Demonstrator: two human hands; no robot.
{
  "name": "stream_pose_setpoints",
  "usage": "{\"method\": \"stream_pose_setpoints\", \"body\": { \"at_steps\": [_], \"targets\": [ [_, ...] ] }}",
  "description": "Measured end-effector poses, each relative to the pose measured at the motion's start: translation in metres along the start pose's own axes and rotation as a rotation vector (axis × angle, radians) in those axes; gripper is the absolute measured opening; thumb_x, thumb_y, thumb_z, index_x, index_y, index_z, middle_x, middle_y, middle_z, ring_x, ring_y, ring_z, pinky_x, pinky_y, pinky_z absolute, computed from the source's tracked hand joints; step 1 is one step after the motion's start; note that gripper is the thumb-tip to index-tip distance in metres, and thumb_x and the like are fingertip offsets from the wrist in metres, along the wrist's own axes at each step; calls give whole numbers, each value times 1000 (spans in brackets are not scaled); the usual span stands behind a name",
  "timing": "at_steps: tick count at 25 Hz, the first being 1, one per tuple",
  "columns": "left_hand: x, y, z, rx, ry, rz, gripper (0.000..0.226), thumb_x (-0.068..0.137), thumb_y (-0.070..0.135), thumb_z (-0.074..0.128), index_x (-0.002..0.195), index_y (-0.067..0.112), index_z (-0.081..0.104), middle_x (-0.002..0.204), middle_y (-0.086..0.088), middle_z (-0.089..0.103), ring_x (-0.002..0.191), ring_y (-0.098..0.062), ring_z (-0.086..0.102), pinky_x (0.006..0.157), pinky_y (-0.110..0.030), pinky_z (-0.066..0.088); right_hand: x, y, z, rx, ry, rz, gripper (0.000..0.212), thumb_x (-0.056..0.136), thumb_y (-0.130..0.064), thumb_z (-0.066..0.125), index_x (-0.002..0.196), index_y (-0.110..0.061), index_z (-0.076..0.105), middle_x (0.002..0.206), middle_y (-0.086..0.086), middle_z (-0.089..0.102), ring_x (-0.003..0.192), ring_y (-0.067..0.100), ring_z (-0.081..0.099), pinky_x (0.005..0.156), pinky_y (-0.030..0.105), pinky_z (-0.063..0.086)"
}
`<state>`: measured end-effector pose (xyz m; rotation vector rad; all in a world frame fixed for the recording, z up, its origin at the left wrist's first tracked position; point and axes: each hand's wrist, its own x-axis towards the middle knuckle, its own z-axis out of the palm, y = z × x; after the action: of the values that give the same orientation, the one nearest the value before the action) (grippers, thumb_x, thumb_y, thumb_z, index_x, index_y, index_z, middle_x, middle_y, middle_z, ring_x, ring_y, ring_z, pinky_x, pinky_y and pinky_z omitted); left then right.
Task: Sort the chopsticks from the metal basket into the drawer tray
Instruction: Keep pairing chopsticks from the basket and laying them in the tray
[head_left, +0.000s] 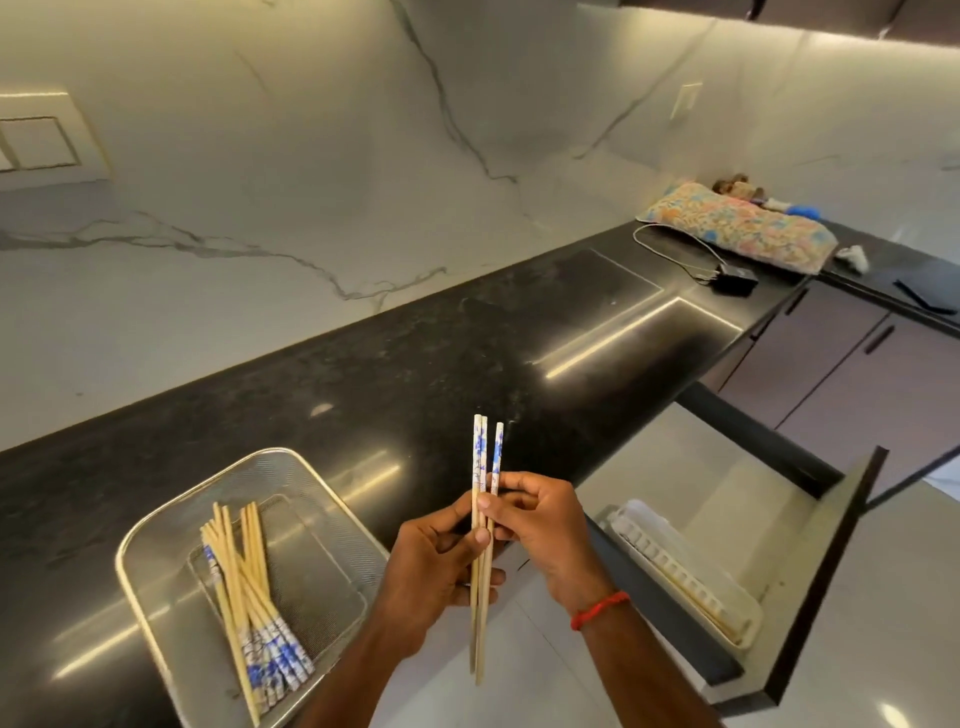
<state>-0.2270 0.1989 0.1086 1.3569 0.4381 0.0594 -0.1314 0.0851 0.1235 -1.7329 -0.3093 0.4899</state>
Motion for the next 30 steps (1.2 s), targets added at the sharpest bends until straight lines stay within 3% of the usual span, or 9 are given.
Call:
{"method": "stream_pose_setpoints", "body": {
  "at_steps": [4, 8, 12, 15, 17, 21, 25, 28, 30],
  "targets": [
    [13, -1, 38, 71, -27, -13, 48, 95, 4, 59, 138, 26, 57, 95, -13, 79, 82, -32, 77, 70, -47, 64, 6, 13, -42, -16, 19, -13, 32, 82, -25, 76, 113, -18, 71, 90, 1, 77, 81, 17, 75, 73, 31, 63],
    [23, 4, 85, 108, -40, -35, 59, 94, 2, 60, 140, 37, 47, 90, -11, 79, 77, -33, 77, 69, -47, 64, 11, 19, -89, -12, 28, -5, 36, 83, -27, 75, 117, -14, 70, 94, 3, 77, 80, 17, 75, 72, 30, 63],
    [36, 5, 128, 122, -45, -61, 74, 93, 1, 61, 152, 33, 31, 87, -11, 80, 76, -29, 78, 65, -40, 64, 12, 26, -131, -35, -75, -7, 30, 86, -23, 73, 114, -12, 69, 89, 5, 76, 76, 16, 74, 72, 28, 62],
    [45, 1, 154, 144, -28, -104, 80, 92, 2, 64, 155, 31, 25, 85, -11, 80, 76, -28, 78, 64, -36, 64, 15, 35, -158, -28, -49, 7, 30, 85, -22, 73, 114, -12, 70, 96, 4, 77, 83, 17, 75, 79, 33, 62],
    [51, -5, 169, 188, -43, -123, 83, 89, 3, 67, 155, 31, 26, 86, -8, 80, 77, -27, 78, 66, -37, 64, 18, 42, -173, -59, -14, 6, 31, 84, -25, 74, 113, -13, 71, 97, 2, 77, 85, 18, 75, 80, 32, 62],
    [63, -20, 195, 252, -58, -160, 82, 85, 3, 72, 152, 33, 33, 90, -7, 81, 79, -25, 79, 76, -44, 64, 24, 54, -203, -86, 7, 9, 30, 85, -26, 74, 112, -15, 71, 94, -3, 75, 83, 16, 74, 71, 19, 60],
    [75, -36, 215, 206, -15, -193, 82, 84, 3, 73, 152, 28, 35, 87, -8, 81, 78, -25, 78, 71, -36, 64, 30, 66, -225, -75, -65, 25, 28, 87, -23, 71, 113, -10, 70, 91, -1, 74, 75, 9, 73, 65, 15, 58],
    [89, -54, 228, 255, -1, -204, 80, 81, 9, 77, 150, 24, 39, 88, -3, 81, 82, -20, 78, 76, -33, 63, 41, 72, -248, -96, -98, 14, 24, 87, -19, 71, 109, -9, 72, 90, 5, 76, 78, 15, 75, 70, 24, 61],
    [98, -70, 233, 256, 20, -231, 72, 80, 13, 80, 145, 19, 48, 109, -4, 78, 98, -21, 74, 89, -40, 60, 54, 77, -268, -97, -74, 17, 19, 86, -15, 72, 104, -8, 73, 89, 9, 77, 79, 20, 75, 74, 31, 62]
  ]
}}
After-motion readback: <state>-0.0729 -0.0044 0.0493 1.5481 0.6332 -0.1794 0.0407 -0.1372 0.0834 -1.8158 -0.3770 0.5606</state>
